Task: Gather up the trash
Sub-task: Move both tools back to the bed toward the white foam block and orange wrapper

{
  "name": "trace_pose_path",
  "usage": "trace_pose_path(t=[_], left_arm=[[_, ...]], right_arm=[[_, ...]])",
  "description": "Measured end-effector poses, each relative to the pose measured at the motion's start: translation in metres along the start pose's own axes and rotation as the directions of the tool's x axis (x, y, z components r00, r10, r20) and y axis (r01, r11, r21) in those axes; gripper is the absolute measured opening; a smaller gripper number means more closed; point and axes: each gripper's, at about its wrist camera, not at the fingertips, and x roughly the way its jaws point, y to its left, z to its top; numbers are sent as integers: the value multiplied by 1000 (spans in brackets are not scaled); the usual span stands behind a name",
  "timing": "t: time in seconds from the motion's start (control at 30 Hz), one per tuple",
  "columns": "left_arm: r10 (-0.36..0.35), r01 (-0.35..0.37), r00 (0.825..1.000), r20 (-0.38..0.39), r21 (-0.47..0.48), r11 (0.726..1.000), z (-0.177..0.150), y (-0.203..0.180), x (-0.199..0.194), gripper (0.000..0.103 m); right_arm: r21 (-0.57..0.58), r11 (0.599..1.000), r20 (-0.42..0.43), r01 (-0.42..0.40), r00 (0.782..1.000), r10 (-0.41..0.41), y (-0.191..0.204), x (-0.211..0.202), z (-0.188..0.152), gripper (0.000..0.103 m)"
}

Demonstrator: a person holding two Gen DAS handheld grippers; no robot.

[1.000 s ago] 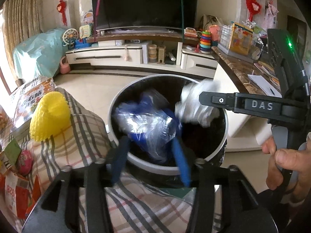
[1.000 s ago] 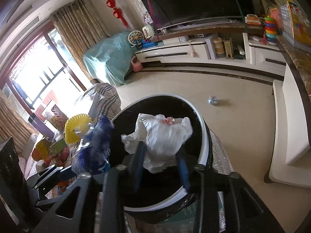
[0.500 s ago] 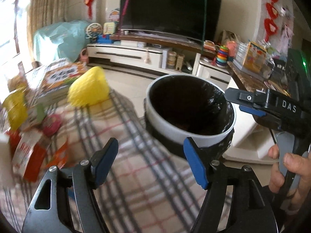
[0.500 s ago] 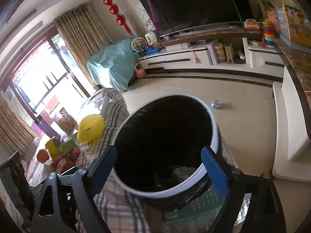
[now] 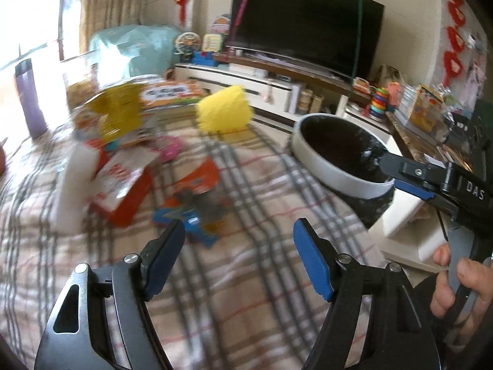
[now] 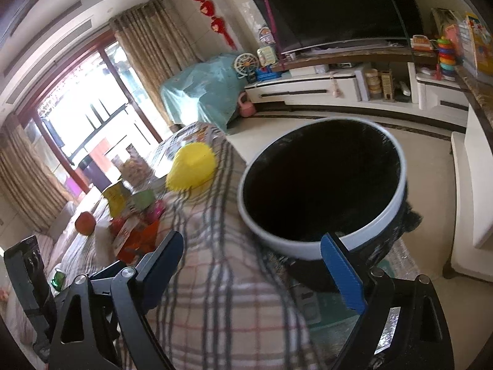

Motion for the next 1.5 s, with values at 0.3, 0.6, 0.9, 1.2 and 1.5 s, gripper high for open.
trace_pose_path(t=[0.3, 0.6, 0.9, 1.2, 1.5], left_arm=[[53, -53, 999, -3, -77, 996, -16, 41, -17, 74], [99, -99, 995, -2, -131, 986, -25, 77, -27, 75], [128, -128, 992, -11, -169, 977, -26, 105, -31, 75], [112, -117, 993, -42, -186, 976, -19, 127, -23, 79], [84, -90, 995, -48, -141, 986, 4, 150, -6, 83]], right_arm=[[-29, 999, -47, -45, 998, 43, 33, 16, -23, 92], [-59, 994, -98, -89, 992, 83, 66, 35, -40, 92], [-83, 989, -128, -120, 986, 109, 91, 52, -46, 92], [-81, 987, -159, -139, 979, 125, 106, 70, -48, 92], [-85, 984, -176, -156, 975, 139, 117, 90, -40, 91]])
